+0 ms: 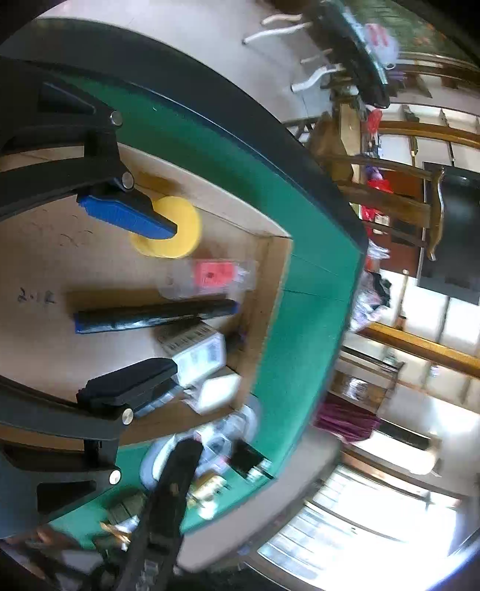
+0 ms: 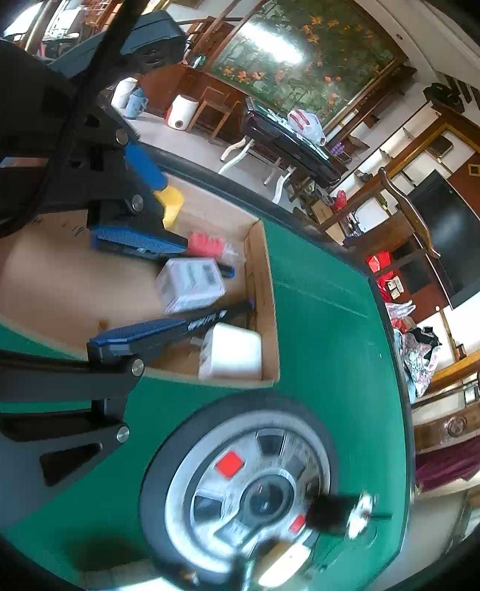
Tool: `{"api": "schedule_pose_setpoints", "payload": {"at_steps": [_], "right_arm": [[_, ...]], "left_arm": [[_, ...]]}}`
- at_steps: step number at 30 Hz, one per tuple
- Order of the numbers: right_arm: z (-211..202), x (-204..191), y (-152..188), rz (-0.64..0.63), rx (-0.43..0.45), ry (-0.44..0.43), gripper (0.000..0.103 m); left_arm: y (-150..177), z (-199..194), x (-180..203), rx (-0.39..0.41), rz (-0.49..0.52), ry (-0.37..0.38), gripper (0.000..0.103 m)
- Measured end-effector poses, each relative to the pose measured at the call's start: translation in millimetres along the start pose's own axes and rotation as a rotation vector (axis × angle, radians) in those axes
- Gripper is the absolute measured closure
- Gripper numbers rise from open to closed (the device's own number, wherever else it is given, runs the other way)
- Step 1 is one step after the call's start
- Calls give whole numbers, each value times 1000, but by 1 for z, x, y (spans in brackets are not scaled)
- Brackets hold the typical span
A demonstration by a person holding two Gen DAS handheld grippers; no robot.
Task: Organize objects
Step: 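Move both open grippers back toward the pile of items on the table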
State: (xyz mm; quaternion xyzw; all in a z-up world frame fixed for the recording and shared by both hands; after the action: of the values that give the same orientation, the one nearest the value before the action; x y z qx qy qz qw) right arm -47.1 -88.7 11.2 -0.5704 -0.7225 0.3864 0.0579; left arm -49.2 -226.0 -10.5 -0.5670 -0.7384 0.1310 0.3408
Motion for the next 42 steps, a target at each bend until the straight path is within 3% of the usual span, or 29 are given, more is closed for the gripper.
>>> {"api": "schedule_pose_setpoints", "payload": {"at_steps": [5, 8, 14, 23, 27, 30, 34, 38, 42], "right_arm": [[-23, 19, 18, 21, -5, 8, 68], [-38, 32, 29, 38, -4, 5, 68], [-66, 53, 42, 52, 39, 21, 65], [-81, 76, 47, 114, 74, 8, 61], [-98, 88, 49, 121, 99, 19, 61], [-124, 104, 44, 121, 150, 47, 61], [-157, 141, 37, 144, 228, 140, 52], [-183, 192, 36, 211, 264, 235, 51], [-190, 229, 44, 272, 256, 235, 51]], "left_arm": [[20, -14, 3, 3, 83, -58, 41], [37, -30, -1, 1, 85, -45, 40], [41, -49, -25, -51, -51, 42, 40], [18, -5, -32, -122, -246, 11, 40], [3, -3, -15, -78, -214, -12, 40], [4, -31, 7, -24, -184, 31, 40], [14, -71, 41, 42, -103, 107, 40], [29, -92, 87, 49, -33, 190, 32], [56, -90, 123, 21, 17, 227, 32]]}}
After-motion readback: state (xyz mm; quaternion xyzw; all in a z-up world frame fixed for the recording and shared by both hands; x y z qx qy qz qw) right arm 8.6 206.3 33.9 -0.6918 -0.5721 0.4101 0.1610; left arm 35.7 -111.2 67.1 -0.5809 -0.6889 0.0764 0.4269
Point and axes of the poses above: each gripper's, at about its wrist camera, not at the fingertips, and z roughly the way its jaws point, x to its right, y to its underside, the point moved 7 cm from there along z, roughly the way its jaws point, and after that the axes turned 12 degrees about -z, right-handed, at the moved point
